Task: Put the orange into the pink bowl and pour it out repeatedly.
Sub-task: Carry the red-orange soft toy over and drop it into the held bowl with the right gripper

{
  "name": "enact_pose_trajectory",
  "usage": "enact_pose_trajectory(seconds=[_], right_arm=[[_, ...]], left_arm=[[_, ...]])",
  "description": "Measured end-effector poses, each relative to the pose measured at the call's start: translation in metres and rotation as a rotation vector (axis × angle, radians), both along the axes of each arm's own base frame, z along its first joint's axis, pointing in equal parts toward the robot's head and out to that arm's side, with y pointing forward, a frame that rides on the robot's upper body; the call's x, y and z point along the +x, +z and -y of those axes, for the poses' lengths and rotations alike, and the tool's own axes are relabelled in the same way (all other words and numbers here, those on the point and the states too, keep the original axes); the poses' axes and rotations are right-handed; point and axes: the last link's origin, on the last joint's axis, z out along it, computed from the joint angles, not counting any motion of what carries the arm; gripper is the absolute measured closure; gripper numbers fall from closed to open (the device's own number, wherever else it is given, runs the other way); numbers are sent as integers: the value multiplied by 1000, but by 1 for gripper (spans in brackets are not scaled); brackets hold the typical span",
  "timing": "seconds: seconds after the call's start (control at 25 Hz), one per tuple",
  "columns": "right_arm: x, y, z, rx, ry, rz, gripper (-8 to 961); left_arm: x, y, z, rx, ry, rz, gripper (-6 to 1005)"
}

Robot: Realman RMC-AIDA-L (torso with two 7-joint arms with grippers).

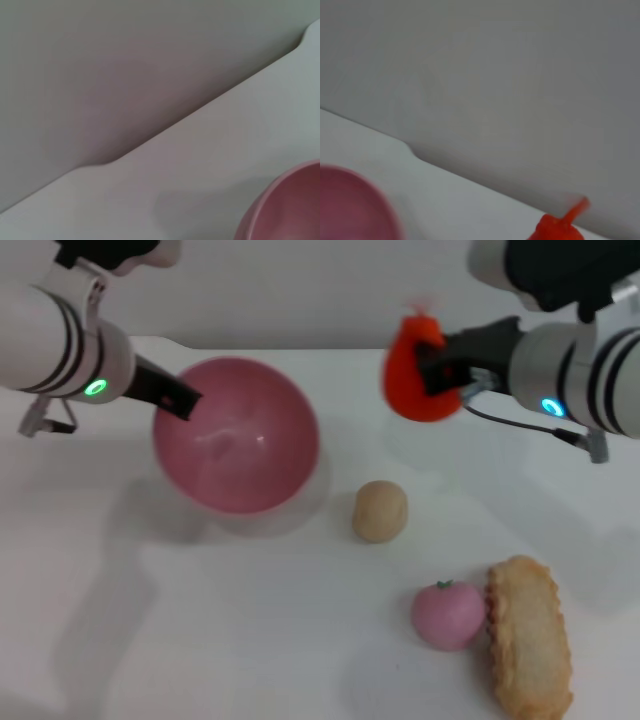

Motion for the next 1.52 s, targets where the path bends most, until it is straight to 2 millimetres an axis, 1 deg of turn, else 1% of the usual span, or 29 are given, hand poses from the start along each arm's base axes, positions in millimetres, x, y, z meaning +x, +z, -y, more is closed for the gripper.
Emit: enact_pose_trajectory(seconds=[0.04, 0.08, 0.2, 0.32, 0.4, 0.52, 0.6, 0.64, 0.76, 0.92, 1.16, 1.36, 1.4, 1.48, 1.52], right_arm=[[-15, -4, 5, -19, 45, -5, 804], [-15, -4, 5, -19, 45, -5, 811], [-34, -11, 12, -48, 104, -16, 830], [-45, -16, 15, -65, 136, -23, 877], [-50, -19, 17, -76, 145, -30, 890], [-51, -20, 19, -83, 148, -37, 909], [-52, -23, 21, -106, 142, -58, 908], [-53, -25, 22, -123, 142, -66, 907], [-55, -32, 26, -154, 151, -66, 905], [-53, -34, 26, -149, 156, -70, 902], [-49, -26, 22, -94, 163, -56, 695], [-47, -21, 19, -71, 154, -59, 493], [-46, -17, 18, -56, 152, -56, 465], [-39, -3, 12, 19, 132, -37, 410], [-31, 10, 8, 79, 110, -24, 382]], left_arm=[[4, -3, 0, -7, -11, 10, 955], [8, -5, -1, -13, -23, 16, 955], [22, -12, -2, -31, -64, 19, 955], [33, -16, -2, -47, -94, 22, 955], [36, -18, -2, -51, -102, 24, 955], [36, -18, -2, -51, -102, 24, 955], [39, -19, -2, -55, -111, 27, 955], [44, -19, -3, -51, -128, 38, 955], [44, -19, -3, -51, -130, 39, 955], [45, -19, -3, -50, -133, 40, 955], [44, -18, -3, -48, -135, 37, 955], [43, -17, -3, -43, -138, 39, 955], [43, -17, -3, -40, -143, 37, 955], [43, -17, -3, -37, -149, 33, 956], [43, -17, -4, -29, -164, 33, 956]])
